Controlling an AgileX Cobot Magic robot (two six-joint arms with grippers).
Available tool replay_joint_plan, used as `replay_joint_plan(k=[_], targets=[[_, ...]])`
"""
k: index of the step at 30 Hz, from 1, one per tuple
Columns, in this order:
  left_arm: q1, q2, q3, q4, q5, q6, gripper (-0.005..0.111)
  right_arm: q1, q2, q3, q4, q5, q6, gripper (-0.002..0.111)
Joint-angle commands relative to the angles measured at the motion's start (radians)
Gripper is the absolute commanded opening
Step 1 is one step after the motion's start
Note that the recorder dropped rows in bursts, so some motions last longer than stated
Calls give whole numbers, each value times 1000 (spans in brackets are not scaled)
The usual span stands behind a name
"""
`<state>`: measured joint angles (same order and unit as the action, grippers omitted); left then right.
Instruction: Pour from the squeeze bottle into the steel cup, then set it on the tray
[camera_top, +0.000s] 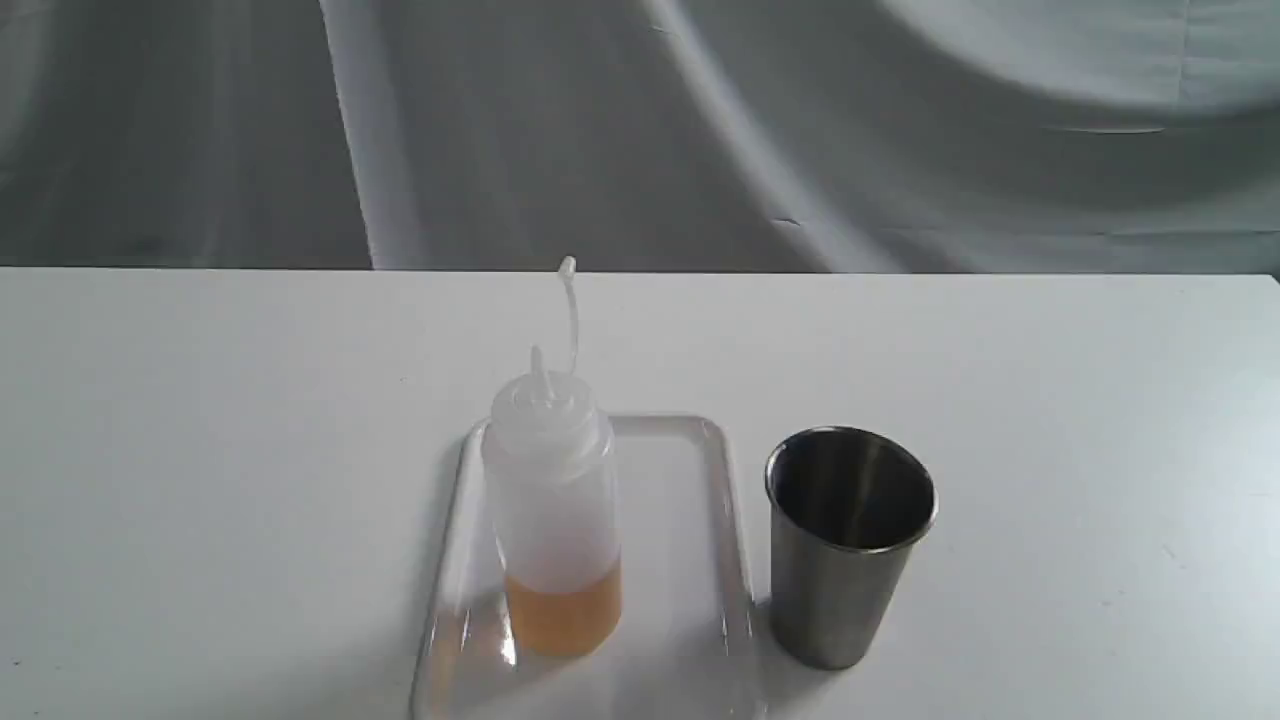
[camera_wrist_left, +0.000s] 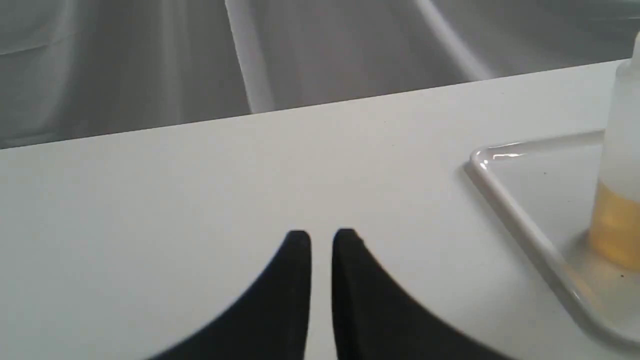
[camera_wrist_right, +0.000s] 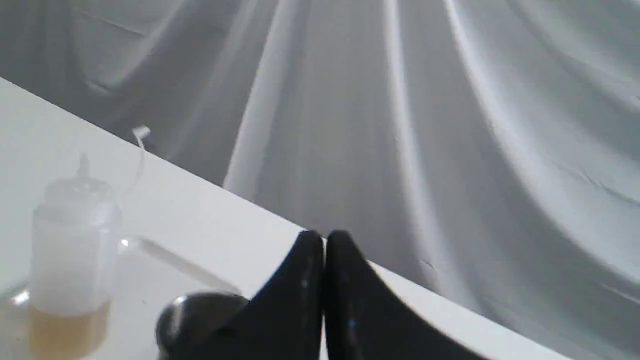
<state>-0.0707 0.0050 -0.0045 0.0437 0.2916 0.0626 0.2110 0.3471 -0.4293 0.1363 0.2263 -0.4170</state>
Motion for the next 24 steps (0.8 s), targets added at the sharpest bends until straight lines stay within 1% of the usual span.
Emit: replay_joint_plan(k=[1,11,15,24], targets=[[-3,-5,4,1,-7,-2,8,-75,-43,64,6,-20,6,0],[-3,-5,4,1,-7,-2,8,-191,-253,236,13,-21,6,0],[-3,-5,4,1,-7,-2,8,-224,-304,305,12,-58,6,0],[-3,-5,4,1,-7,-2,8,-225,-310,401,-7,-92,6,0]])
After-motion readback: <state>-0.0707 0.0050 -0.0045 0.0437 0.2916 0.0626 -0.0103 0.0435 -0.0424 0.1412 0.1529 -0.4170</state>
